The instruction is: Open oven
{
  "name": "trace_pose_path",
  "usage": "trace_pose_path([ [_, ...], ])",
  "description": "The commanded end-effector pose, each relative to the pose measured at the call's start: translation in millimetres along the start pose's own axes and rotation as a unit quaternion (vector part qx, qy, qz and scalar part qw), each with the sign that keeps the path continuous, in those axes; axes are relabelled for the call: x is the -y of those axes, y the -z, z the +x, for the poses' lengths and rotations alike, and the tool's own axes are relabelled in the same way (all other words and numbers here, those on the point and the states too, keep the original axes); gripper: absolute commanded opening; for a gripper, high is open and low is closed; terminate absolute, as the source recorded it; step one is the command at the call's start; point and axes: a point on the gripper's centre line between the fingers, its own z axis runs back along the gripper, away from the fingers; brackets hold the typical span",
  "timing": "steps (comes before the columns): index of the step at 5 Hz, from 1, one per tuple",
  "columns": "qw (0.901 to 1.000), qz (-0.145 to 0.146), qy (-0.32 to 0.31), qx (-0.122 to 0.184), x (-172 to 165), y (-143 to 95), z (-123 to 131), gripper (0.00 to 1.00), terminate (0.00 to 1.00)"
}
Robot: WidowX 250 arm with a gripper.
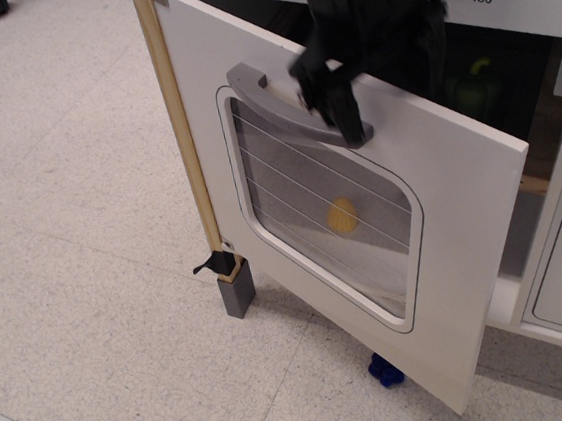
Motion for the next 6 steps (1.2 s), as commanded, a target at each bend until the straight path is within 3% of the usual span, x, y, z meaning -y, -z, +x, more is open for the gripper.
trace_pose_path([
  [1,0.9999,0.012,0.000,0.006,-34.7,5.2,20.8,1.00,0.00],
  [2,0.9978,0.047,0.031,-0.035,-63.1,-1.3,26.3,1.00,0.00],
  [3,0.9938,0.082,0.072,-0.023,-88.6,-10.3,43.2,1.00,0.00],
  [4,0.9870,0.097,0.128,0.012,-115.0,-21.7,64.0,1.00,0.00],
  [5,0.9694,0.111,0.212,0.057,-139.5,-24.7,82.3,1.00,0.00],
  [6,0.9465,0.103,0.300,0.060,-160.1,-24.3,98.7,1.00,0.00],
])
